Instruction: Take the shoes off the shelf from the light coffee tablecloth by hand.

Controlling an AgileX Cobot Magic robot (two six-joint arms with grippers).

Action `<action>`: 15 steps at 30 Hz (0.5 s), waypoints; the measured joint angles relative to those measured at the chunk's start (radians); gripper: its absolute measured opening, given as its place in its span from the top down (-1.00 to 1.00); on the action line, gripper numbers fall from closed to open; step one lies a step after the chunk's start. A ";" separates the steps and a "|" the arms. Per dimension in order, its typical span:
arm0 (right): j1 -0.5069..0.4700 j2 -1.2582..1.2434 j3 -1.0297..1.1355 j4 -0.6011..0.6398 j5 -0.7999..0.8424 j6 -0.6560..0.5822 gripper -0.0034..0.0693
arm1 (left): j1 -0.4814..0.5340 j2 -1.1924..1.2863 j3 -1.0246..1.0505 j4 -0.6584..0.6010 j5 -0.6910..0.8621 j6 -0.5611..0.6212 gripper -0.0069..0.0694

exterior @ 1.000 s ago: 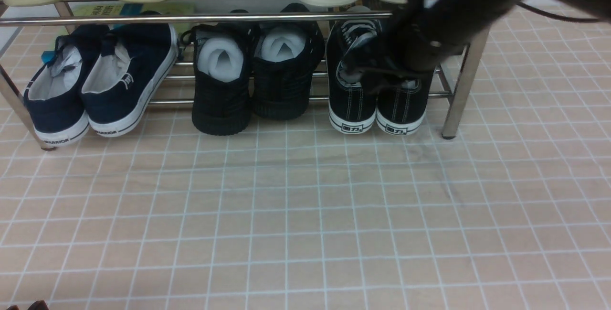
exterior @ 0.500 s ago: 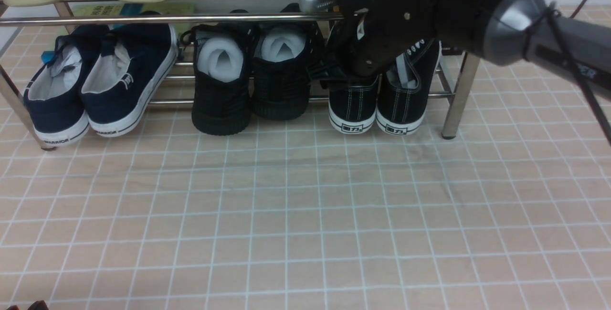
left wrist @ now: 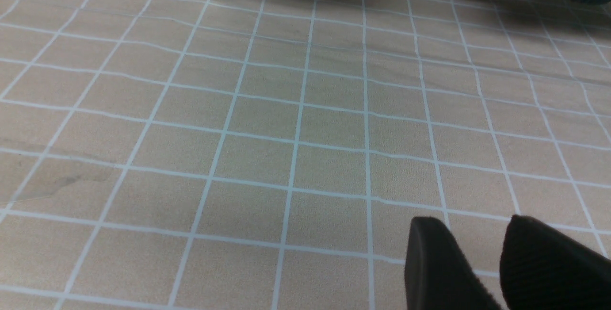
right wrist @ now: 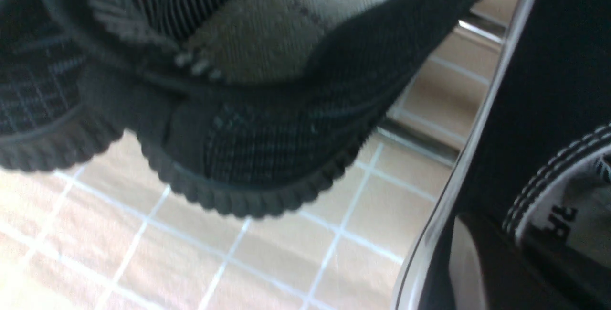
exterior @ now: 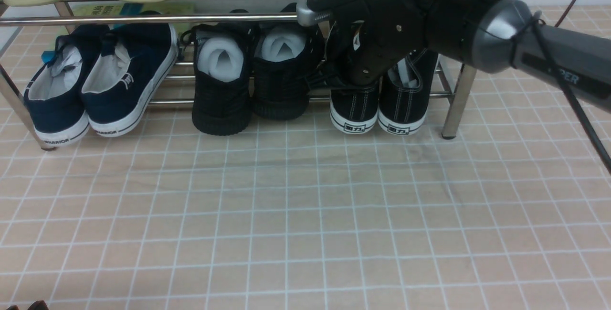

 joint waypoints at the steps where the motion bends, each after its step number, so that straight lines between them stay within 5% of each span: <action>1: 0.000 0.000 0.000 0.000 0.000 0.000 0.91 | 0.000 0.000 0.000 0.000 0.000 0.000 0.19; 15: 0.000 -0.205 0.000 0.154 0.245 -0.082 0.91 | 0.000 0.000 0.000 0.000 0.000 0.000 0.19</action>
